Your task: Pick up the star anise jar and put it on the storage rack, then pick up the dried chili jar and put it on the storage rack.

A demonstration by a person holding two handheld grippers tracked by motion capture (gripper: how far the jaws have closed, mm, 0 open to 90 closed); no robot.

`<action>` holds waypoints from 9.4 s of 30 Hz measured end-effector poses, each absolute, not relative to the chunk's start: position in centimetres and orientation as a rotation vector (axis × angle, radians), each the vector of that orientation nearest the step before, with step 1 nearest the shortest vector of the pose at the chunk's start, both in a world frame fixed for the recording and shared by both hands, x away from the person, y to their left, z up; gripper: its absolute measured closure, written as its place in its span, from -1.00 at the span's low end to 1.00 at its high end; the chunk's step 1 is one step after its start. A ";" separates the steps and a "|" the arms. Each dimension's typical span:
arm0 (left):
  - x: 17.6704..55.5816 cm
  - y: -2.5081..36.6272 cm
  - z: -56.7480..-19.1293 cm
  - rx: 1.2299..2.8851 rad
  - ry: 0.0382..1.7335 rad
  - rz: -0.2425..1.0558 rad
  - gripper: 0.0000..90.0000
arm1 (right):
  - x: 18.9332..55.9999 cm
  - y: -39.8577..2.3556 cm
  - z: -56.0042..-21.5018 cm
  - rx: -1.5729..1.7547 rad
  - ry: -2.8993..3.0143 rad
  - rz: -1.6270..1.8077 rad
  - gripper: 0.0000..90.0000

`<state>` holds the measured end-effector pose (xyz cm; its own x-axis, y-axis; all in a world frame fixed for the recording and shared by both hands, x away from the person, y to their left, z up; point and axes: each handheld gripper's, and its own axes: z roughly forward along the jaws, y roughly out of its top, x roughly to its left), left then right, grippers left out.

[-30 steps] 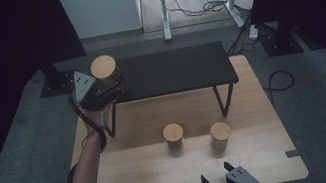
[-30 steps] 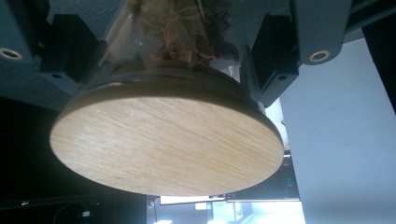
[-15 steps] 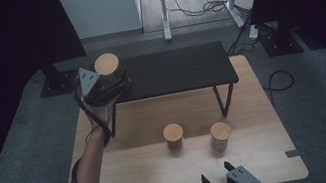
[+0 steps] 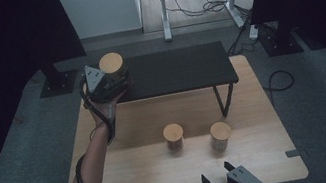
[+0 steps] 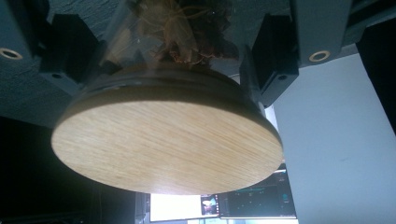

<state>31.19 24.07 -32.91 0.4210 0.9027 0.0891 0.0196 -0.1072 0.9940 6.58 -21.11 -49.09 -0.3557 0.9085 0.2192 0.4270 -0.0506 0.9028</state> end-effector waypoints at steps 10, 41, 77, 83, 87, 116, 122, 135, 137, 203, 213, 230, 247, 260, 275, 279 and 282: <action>31.4 23.7 -32.9 1.489 0.870 0.933 -0.41 | 6.5 -21.1 -49.1 1.408 1.776 1.395 -0.89; 33.2 23.7 -32.5 1.492 0.925 0.884 -0.41 | 6.3 -21.1 -49.1 1.411 1.767 1.394 -0.89; 33.5 23.3 -32.1 1.604 0.932 0.907 -0.69 | 6.2 -20.7 -49.1 1.399 1.756 1.373 -0.89; 32.8 23.7 -32.4 1.567 0.943 0.900 -0.90 | 6.3 -20.7 -49.1 1.395 1.762 1.372 -0.89; 32.2 24.0 -32.1 1.562 0.945 0.893 -0.94 | 6.2 -20.6 -49.1 1.391 1.764 1.368 -0.89; 24.6 26.2 -34.8 1.565 0.991 0.856 -0.96 | 5.0 -20.4 -48.9 1.339 1.761 1.352 -0.89; 23.7 26.1 -36.0 1.581 0.981 0.836 -0.96 | 5.0 -20.3 -48.9 1.340 1.760 1.348 -0.89; 20.7 26.1 -38.7 1.557 0.985 0.841 -0.96 | 5.1 -20.3 -48.9 1.336 1.769 1.341 -0.90; 20.0 26.4 -39.2 1.550 0.987 0.832 -0.96 | 5.1 -20.3 -48.9 1.336 1.769 1.339 -0.90; 15.6 29.6 -44.2 1.629 1.068 0.730 -0.96 | 6.5 -17.9 -48.1 1.299 1.749 1.318 -1.00; 15.7 31.3 -44.4 1.568 1.116 0.654 -0.96 | 8.0 -15.6 -47.3 1.268 1.758 1.292 -1.00; 15.8 31.8 -44.6 1.570 1.129 0.652 -0.96 | 12.3 -11.9 -45.4 1.269 1.827 1.214 -1.00; 15.9 31.7 -44.8 1.585 1.123 0.643 -0.96 | 16.0 -9.0 -44.8 1.319 1.867 1.132 -1.00; 16.1 31.5 -44.8 1.598 1.115 0.637 -0.96 | 18.6 -8.2 -45.5 1.378 1.873 1.067 -1.00; 16.2 31.4 -45.0 1.609 1.120 0.635 -0.96 | 20.6 -7.6 -45.7 1.392 1.897 1.044 -1.00; 16.3 31.4 -45.0 1.615 1.118 0.634 -0.96 | 21.1 -7.5 -45.7 1.394 1.907 1.042 -0.98; 16.3 31.4 -45.0 1.616 1.118 0.633 -0.96 | 21.5 -7.4 -45.8 1.395 1.913 1.041 -0.95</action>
